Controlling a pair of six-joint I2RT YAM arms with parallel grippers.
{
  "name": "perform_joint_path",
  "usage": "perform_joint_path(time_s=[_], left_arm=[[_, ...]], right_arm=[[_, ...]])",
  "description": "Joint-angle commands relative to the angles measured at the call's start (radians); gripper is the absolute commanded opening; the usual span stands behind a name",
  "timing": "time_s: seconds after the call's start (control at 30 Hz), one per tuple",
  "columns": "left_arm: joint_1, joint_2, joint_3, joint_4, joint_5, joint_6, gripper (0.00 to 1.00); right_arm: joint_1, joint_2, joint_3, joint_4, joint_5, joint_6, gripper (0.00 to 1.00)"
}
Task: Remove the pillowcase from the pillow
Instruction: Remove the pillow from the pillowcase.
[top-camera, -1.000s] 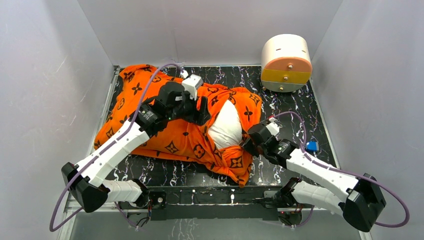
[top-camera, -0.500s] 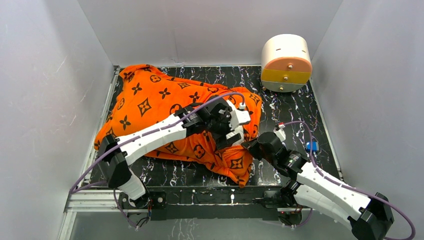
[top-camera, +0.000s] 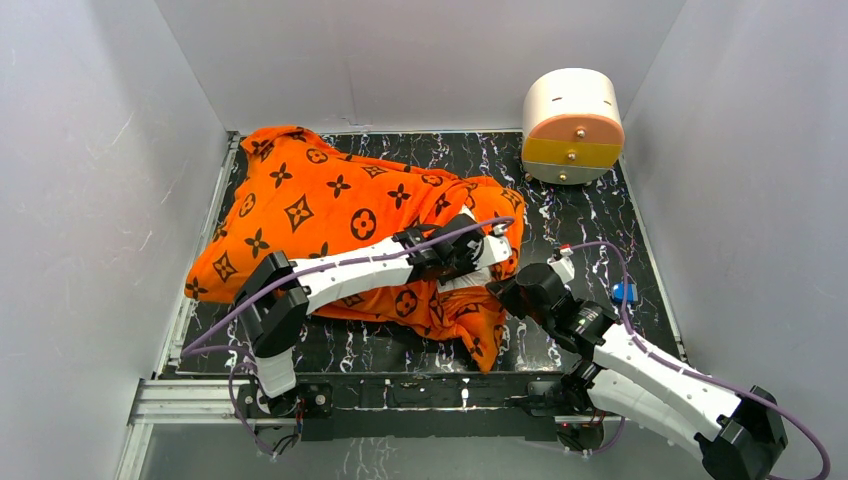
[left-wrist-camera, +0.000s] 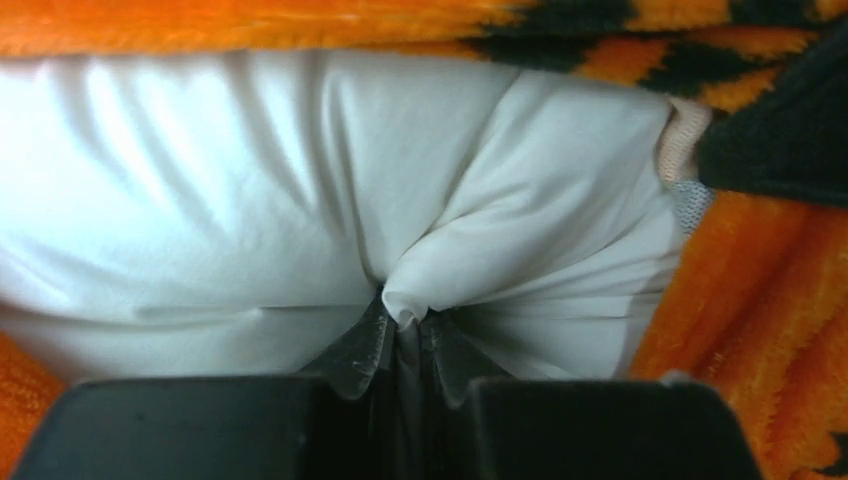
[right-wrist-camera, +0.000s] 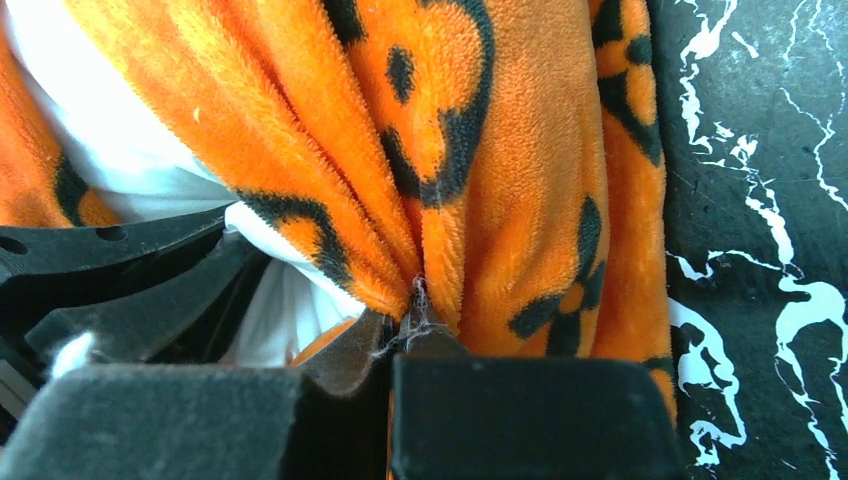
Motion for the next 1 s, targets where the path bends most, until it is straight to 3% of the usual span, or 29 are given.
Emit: perform_joint_path(time_s=[0.0,0.17,0.43,0.7,0.83,0.97], left_arm=[[0.036,0.052,-0.071,-0.017,-0.098,-0.091,0.0],[0.098,-0.047,-0.059,0.04,-0.089,-0.159,0.0],[0.297,-0.157,0.03,0.023,0.021,-0.293,0.0],[0.326,-0.168,-0.007,0.001,0.042,-0.387,0.0],[0.344,-0.173,-0.022,-0.001,0.033,-0.443,0.0],[0.432,-0.166,0.009,0.003,0.026,-0.479,0.0]], right_arm=[[-0.006,0.002,0.014,-0.188,0.024,-0.046,0.0],[-0.006,-0.023,0.005,-0.267,0.026,-0.061,0.0],[-0.006,-0.027,-0.045,-0.335,-0.042,-0.09,0.0],[-0.008,0.01,-0.022,-0.321,-0.11,-0.193,0.0],[-0.007,0.06,0.0,-0.348,-0.196,-0.284,0.0],[-0.007,0.099,-0.109,-0.323,-0.325,-0.281,0.0]])
